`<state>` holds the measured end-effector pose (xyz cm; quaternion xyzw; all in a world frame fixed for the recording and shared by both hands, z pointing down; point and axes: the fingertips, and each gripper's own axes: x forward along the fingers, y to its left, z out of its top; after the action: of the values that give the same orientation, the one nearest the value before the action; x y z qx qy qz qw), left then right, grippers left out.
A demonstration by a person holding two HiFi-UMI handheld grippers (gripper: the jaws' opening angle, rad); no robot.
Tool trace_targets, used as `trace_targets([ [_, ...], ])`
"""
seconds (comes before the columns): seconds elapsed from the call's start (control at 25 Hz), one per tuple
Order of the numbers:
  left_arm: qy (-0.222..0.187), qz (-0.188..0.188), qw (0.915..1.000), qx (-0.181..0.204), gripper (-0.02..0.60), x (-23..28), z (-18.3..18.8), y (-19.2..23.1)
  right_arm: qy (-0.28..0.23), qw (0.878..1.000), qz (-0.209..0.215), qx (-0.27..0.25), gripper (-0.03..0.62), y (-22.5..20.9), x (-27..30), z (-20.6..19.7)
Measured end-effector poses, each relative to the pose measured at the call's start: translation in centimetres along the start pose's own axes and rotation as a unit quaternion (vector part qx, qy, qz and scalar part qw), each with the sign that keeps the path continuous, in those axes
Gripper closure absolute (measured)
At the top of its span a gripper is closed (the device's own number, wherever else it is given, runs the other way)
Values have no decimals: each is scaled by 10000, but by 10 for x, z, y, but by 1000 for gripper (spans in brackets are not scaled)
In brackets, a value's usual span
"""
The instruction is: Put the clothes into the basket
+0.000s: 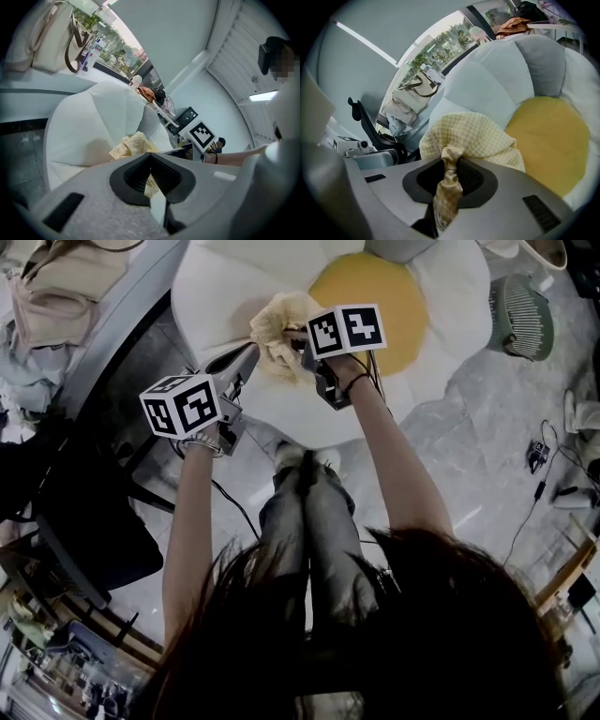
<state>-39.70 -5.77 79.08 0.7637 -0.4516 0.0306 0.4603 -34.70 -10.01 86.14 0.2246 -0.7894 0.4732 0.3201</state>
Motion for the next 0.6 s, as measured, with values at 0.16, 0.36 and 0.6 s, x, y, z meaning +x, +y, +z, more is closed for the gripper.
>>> trace_targets([
  [0.16, 26, -37, 10000, 28, 571, -12, 15, -17, -56, 10000, -28, 28, 525, 14, -24, 9],
  [0.36, -2, -68, 10000, 71, 571, -23, 33, -37, -192, 9998, -11, 79, 525, 29, -52, 22],
  [0.6, -46, -128, 9998, 159, 571, -39, 54, -61, -378, 9993, 14, 26, 525, 54, -84, 37],
])
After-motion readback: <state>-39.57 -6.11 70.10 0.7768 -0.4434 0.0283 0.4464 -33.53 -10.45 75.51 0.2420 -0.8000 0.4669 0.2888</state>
